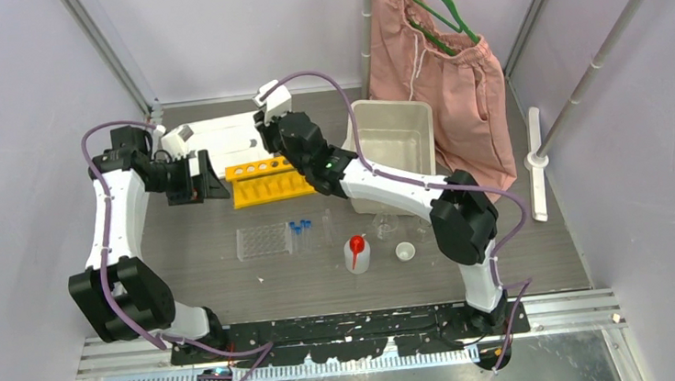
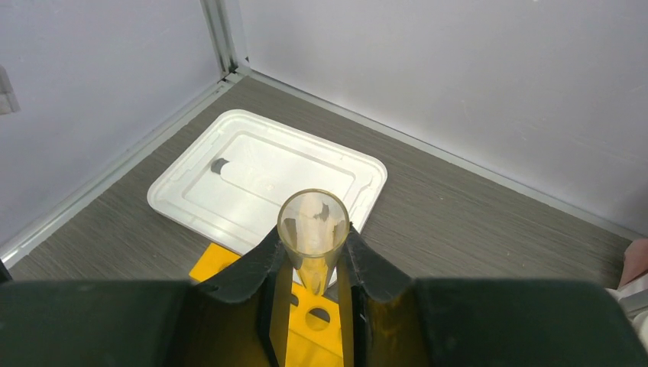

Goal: Organize the chemistry lab equipment

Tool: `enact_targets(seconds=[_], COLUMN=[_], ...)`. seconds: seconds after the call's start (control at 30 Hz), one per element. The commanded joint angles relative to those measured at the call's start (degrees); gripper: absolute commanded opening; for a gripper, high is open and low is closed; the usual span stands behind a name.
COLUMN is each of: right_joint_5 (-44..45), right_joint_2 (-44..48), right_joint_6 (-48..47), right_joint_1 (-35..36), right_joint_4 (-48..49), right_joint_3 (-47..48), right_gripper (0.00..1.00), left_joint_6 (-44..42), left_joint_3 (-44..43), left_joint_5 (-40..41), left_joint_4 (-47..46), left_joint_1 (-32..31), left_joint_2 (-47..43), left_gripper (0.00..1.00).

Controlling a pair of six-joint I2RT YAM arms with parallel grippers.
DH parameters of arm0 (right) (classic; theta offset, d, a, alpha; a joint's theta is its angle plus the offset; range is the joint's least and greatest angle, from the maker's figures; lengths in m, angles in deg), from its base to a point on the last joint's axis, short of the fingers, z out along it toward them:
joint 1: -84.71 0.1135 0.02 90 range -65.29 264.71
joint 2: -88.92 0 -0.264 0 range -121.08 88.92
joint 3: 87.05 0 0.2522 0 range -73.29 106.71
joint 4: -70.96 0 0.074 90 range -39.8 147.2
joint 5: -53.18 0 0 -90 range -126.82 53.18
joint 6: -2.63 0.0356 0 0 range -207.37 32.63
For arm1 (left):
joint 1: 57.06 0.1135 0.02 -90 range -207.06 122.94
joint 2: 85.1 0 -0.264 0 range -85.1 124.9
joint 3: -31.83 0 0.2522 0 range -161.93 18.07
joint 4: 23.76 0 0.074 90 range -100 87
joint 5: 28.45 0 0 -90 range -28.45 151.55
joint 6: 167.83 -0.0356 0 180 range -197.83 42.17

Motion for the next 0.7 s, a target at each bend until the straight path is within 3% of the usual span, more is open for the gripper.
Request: enact_targets(seconds=[0.0,0.67], right_joint_5=[-0.3,-1.7], right_joint_2=[-0.5,-3.3], right_joint_6=[-2.1,-1.3], right_joint_1=[0.2,0.2], right_joint_4=[6.6,3.6], right_joint_3=[-0.5,-3.2], right_gripper=[0.01,0.01], left_joint_6=[0.0,-0.1], left_joint_3=[-1.0,0.1], left_joint_5=[0.2,-0.4], left_joint_4=[-1.4,-1.3], left_joint_1=[0.1,0.0], left_joint_2=[-0.9,-2.4], left_gripper=[0.9,0.89])
